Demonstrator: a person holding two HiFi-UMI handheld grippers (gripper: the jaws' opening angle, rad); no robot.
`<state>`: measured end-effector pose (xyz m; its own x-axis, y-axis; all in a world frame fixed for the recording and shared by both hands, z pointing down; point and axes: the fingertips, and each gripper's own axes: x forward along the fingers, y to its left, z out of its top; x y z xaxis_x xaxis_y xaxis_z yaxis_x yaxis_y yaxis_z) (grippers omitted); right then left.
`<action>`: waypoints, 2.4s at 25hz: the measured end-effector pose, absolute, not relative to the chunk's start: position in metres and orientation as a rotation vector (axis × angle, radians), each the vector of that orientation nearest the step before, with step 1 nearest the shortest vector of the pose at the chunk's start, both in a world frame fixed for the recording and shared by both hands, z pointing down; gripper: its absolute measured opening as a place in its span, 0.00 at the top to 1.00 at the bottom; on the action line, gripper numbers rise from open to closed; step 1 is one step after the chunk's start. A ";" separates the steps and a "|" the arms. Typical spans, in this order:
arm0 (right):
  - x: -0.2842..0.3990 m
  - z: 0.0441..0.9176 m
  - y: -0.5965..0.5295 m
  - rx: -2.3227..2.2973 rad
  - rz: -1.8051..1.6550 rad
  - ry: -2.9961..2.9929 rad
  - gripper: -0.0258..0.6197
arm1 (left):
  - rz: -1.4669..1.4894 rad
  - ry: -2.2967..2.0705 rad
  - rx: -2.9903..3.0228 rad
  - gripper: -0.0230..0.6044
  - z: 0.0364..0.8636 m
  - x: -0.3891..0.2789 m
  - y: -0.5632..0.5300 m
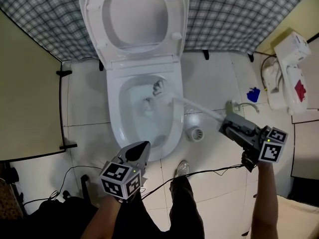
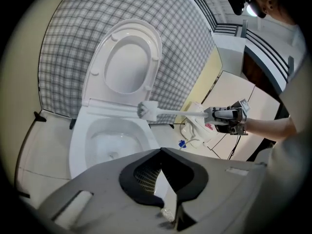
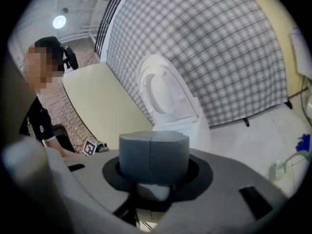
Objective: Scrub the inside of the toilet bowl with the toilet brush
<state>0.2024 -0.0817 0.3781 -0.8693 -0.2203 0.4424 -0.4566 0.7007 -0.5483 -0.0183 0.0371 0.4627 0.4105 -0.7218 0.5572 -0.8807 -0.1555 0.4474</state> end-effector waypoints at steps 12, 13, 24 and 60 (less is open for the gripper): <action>0.340 0.393 -0.043 1.043 1.065 -2.460 0.70 | 0.329 -1.170 2.017 0.95 0.474 0.072 0.018; 0.344 0.402 -0.038 1.062 1.046 -2.418 0.70 | 0.340 -1.156 2.018 0.95 0.477 0.077 0.019; 0.355 0.556 -0.012 1.042 0.903 -1.926 0.70 | 0.446 -1.038 2.018 0.95 0.509 0.108 0.047; 0.314 0.737 -0.058 0.935 0.672 -1.556 0.69 | 0.367 -1.151 1.909 0.95 0.537 0.056 0.057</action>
<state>0.3142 -0.0584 0.7368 -0.0404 -0.2022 0.9785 -0.8511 0.5199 0.0723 0.0560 0.0571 0.5369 0.5325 -0.5782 0.6181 -0.8293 -0.2106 0.5175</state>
